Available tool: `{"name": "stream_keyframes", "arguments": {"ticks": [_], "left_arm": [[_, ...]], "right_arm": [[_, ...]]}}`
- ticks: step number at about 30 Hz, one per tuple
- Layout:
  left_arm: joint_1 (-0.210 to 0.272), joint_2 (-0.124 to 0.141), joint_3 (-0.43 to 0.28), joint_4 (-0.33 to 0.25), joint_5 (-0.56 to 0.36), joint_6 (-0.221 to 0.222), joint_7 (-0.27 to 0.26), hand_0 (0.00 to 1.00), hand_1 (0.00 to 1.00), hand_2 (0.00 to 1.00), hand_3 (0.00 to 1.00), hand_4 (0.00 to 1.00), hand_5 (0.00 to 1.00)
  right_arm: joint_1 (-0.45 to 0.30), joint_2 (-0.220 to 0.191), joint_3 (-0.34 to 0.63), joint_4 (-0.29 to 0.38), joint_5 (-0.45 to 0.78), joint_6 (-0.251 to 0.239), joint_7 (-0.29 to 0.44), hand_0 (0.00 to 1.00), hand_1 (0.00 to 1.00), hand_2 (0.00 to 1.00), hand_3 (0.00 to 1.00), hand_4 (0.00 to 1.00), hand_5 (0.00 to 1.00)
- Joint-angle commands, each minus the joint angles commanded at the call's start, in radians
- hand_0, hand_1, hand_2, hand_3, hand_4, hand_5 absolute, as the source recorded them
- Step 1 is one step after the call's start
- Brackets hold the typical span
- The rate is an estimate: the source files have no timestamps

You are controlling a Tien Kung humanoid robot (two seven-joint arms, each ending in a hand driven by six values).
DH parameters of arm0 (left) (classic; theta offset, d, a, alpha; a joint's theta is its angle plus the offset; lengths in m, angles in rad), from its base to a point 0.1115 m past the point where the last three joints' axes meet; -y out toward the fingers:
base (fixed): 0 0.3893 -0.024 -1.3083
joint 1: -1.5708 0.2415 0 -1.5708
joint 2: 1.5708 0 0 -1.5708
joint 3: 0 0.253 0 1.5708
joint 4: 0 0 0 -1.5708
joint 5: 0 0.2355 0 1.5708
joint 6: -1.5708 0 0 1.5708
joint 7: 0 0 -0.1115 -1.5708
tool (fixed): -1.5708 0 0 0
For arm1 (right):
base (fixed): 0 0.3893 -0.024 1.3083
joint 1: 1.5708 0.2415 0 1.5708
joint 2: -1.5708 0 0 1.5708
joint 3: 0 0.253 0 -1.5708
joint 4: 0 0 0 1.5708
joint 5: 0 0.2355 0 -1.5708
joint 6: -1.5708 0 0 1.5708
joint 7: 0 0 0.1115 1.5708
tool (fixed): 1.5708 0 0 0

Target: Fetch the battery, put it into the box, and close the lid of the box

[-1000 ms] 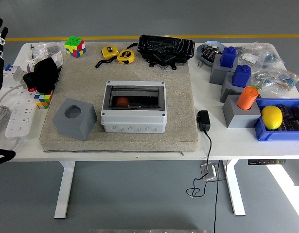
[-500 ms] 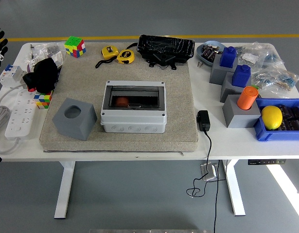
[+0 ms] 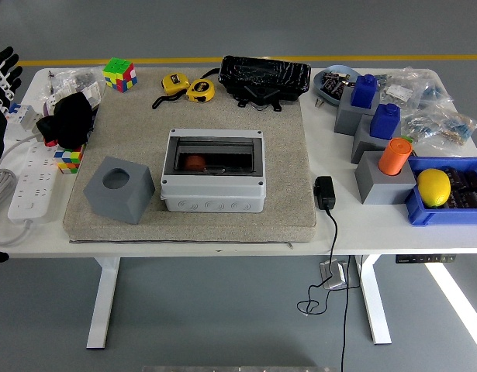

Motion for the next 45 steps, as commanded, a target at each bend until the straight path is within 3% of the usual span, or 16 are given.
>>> {"name": "stream_keyframes", "arguments": {"ticks": [45], "left_arm": [[0.006, 0.000, 0.009, -0.007, 0.009, 0.011, 0.003, 0.998, 0.997, 0.974, 0.935, 0.998, 0.998]], "right_arm": [[0.004, -0.002, -0.002, 0.000, 0.003, -0.003, -0.001, 0.862, 0.795, 0.746, 0.776, 0.998, 0.998]]}}
